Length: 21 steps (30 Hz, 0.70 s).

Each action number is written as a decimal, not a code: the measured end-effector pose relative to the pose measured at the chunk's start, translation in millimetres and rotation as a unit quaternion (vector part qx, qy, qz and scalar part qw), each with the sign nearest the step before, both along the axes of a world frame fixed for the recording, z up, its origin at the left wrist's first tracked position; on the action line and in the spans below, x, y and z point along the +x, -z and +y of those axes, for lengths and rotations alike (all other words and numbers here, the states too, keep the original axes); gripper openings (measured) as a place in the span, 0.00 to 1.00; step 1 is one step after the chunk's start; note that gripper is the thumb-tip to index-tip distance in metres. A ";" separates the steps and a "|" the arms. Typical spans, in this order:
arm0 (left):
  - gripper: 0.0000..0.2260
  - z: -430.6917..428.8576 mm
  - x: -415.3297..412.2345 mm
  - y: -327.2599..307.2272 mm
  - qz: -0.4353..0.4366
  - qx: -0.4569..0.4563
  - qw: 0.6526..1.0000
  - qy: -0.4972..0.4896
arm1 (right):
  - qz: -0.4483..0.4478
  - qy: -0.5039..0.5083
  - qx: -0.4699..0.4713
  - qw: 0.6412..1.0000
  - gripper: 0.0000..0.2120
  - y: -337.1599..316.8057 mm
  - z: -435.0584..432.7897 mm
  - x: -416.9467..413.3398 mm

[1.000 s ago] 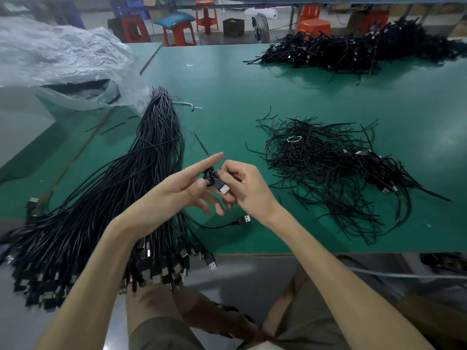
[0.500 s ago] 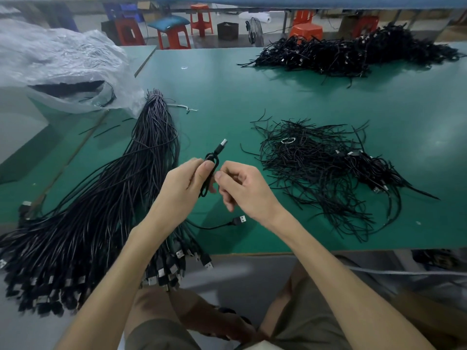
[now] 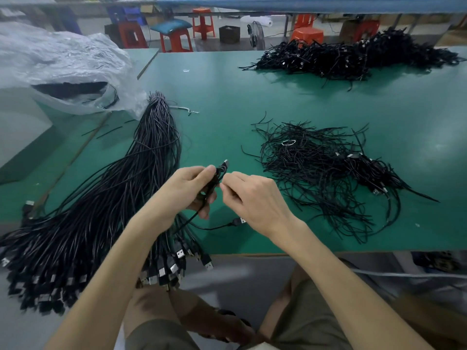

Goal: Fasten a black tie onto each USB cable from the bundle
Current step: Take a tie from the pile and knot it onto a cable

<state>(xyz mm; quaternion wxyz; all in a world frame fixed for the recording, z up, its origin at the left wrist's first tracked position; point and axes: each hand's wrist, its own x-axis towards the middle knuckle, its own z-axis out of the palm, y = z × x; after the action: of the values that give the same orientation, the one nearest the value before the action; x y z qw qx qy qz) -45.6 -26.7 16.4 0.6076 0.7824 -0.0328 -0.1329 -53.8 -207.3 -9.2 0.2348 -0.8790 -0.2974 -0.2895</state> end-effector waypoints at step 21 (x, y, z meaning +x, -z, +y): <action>0.12 2.0 -7.5 16.2 -0.282 0.107 0.953 0.026 | 0.112 -0.044 0.083 0.989 0.08 -12.5 -4.6 -6.2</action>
<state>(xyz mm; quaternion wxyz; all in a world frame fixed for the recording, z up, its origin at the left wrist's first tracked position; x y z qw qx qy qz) -53.0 -24.6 0.2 0.4824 0.8476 -0.2081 0.0747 -59.9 -211.9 3.4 0.3510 -0.8695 -0.2823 -0.2027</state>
